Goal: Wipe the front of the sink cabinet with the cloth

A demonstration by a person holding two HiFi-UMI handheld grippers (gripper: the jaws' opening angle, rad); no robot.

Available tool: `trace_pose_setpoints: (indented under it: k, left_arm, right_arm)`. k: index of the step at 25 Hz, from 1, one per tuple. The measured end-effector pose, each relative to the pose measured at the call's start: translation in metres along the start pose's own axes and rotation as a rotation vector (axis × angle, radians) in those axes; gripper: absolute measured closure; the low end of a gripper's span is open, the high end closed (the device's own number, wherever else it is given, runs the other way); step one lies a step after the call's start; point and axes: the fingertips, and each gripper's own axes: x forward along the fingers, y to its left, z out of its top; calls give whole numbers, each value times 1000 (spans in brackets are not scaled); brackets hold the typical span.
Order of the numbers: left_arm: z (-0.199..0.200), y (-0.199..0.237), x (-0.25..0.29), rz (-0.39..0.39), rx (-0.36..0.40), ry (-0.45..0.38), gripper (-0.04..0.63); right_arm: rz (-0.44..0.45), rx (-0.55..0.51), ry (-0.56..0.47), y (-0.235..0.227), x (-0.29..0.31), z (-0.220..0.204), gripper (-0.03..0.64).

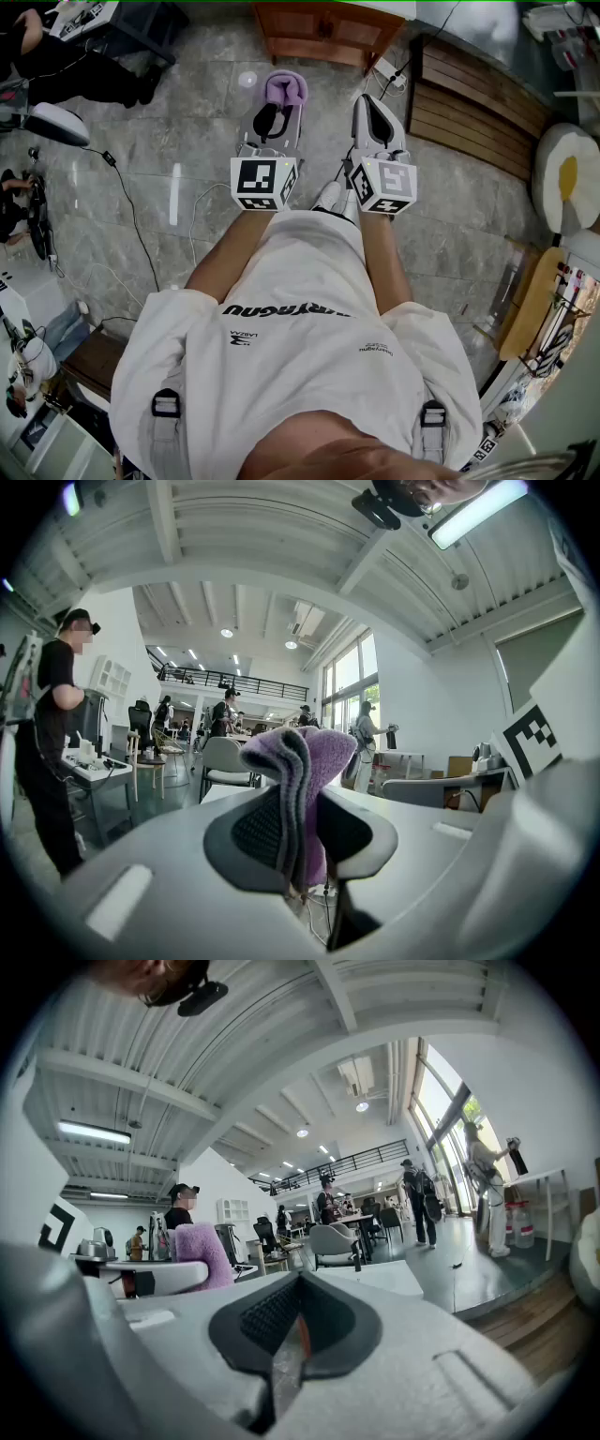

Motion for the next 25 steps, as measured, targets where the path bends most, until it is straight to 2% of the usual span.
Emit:
trace_pose_setpoints:
  k: [8, 13, 20, 25]
  left_arm:
    - [-2, -2, 8, 18, 1, 0, 512]
    - [-8, -3, 16, 54, -2, 13, 512]
    - [-20, -10, 40, 89, 30, 22, 512]
    - [-31, 0, 61, 117, 17, 40, 512]
  right_arm:
    - [46, 1, -8, -6, 4, 1, 617]
    - [47, -12, 10, -23, 7, 0, 617]
    - [94, -30, 34, -49, 20, -12, 617]
    - [90, -2, 35, -66, 43, -20, 619]
